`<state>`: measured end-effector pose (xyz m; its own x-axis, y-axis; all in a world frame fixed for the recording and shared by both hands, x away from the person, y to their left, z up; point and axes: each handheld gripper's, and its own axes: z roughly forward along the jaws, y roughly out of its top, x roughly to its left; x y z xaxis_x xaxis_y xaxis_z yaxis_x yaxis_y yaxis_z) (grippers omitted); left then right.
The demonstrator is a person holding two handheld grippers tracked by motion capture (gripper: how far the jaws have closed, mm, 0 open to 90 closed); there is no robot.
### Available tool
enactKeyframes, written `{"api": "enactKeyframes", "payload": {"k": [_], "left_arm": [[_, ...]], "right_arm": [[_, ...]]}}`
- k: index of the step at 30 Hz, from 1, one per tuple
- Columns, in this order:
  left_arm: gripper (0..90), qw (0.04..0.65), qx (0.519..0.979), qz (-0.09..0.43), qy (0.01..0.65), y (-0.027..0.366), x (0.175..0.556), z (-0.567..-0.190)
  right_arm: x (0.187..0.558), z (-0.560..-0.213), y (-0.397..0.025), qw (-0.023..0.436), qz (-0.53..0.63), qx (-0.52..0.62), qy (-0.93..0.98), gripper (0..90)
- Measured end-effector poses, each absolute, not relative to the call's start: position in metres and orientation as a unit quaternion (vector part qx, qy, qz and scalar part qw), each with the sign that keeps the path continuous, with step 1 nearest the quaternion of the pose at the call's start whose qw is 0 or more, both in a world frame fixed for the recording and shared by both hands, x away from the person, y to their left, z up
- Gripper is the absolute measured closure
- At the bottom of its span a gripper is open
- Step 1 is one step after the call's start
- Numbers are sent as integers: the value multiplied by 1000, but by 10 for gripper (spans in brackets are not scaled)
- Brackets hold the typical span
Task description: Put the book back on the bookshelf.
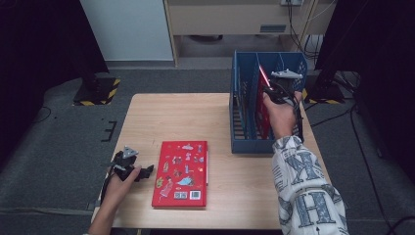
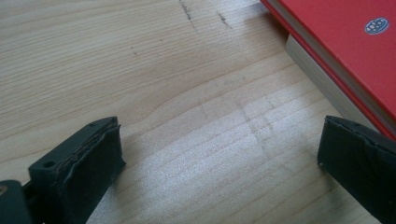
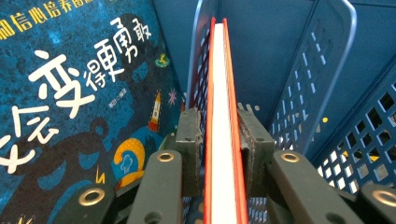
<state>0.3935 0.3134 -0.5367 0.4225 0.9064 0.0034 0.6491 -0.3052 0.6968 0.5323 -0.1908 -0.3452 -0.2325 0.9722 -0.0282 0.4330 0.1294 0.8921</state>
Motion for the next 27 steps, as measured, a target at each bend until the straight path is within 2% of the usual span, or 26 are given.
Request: {"api": "enactKeyframes", "payload": {"k": [12,27], "left_arm": [[0,317,782,203,497,313,394,-537],[0,316,782,203,497,313,394,-537]], "right_arm": [[536,-348,-190,327,390,530,679,771],[535,-350,-183,359,382,534,664,794]]}}
